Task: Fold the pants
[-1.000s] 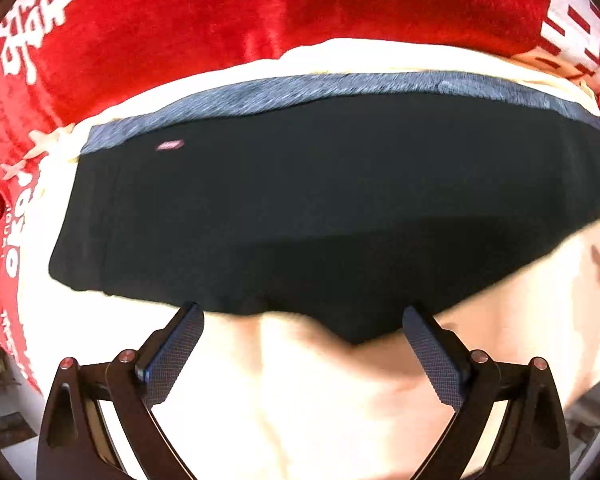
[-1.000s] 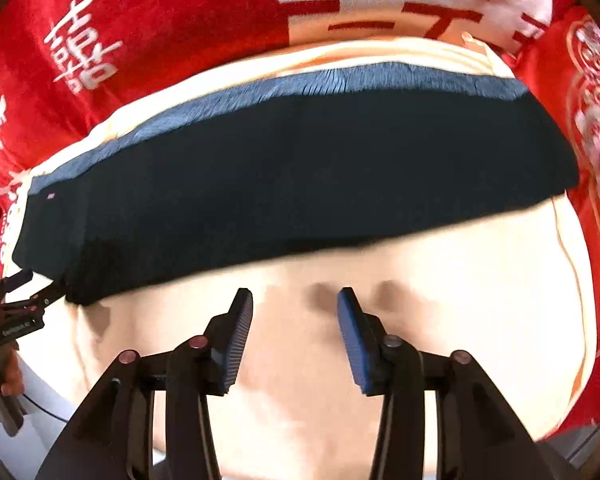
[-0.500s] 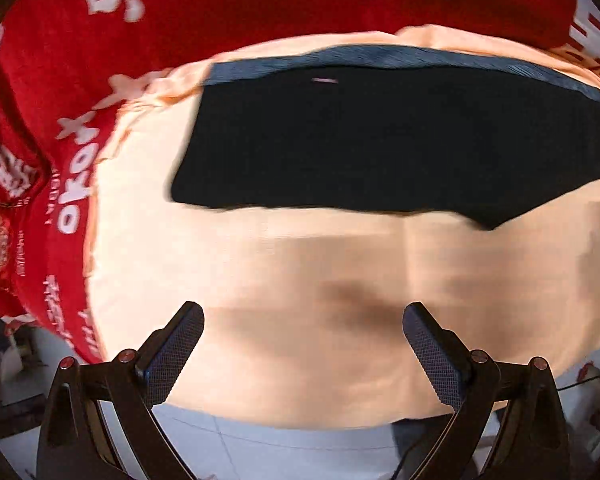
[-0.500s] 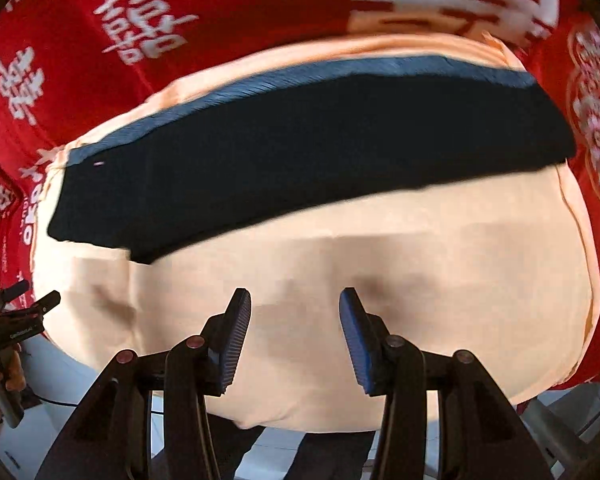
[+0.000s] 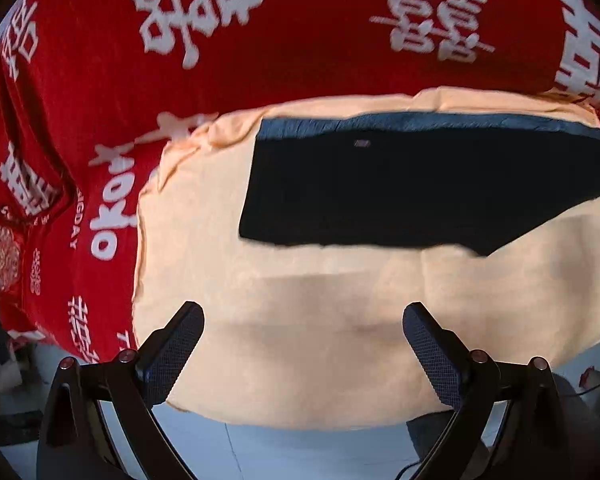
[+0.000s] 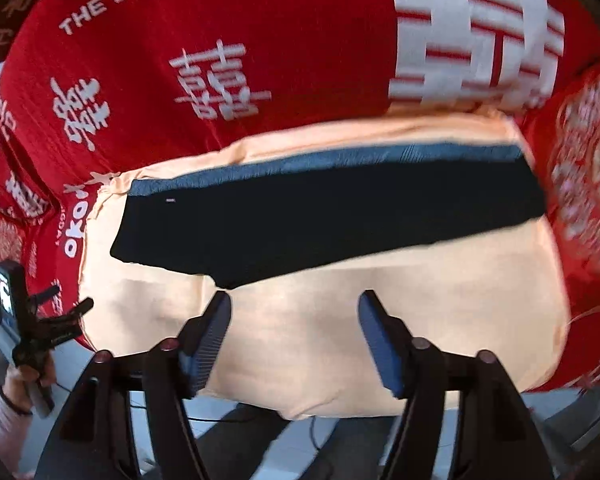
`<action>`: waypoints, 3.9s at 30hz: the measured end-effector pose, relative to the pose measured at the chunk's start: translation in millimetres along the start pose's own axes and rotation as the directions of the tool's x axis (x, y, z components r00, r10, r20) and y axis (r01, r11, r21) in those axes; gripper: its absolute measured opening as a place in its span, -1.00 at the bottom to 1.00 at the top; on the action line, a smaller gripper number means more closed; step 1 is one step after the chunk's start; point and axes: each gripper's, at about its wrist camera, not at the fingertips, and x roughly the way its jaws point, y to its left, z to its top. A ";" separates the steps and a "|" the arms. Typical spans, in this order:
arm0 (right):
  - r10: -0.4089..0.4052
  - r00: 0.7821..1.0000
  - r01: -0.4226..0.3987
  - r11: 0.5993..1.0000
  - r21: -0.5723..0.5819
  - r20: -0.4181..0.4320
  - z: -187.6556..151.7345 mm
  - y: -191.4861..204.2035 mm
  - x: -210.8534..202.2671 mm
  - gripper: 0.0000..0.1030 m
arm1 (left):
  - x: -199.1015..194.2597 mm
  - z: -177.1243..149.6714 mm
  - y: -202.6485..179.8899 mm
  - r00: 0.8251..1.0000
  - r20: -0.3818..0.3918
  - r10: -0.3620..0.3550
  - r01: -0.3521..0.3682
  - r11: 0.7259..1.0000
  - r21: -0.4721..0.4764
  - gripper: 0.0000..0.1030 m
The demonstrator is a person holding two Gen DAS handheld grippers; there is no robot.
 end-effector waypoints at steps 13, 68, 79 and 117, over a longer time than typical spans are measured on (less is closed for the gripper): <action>-0.103 0.994 0.105 0.988 0.116 -0.025 14.7 -175.4 -17.8 0.57 | 9.6 58.1 -203.2 0.992 -0.025 -0.124 0.126 0.990 0.070 0.95; 0.014 0.930 -0.236 0.790 0.566 0.368 8.9 -354.6 171.4 -0.45 | 115.3 160.5 -418.6 0.993 0.076 -0.091 0.089 0.996 0.026 0.99; 0.049 0.914 -0.256 0.840 0.478 0.403 21.8 -337.5 129.7 -0.72 | 64.3 159.2 -442.8 0.900 0.081 -0.427 0.432 0.900 -0.052 0.36; -0.304 0.905 0.400 0.845 -0.355 0.296 7.7 42.7 250.8 -0.52 | 138.3 74.1 -144.0 0.965 0.050 -0.256 0.259 0.918 -0.299 0.60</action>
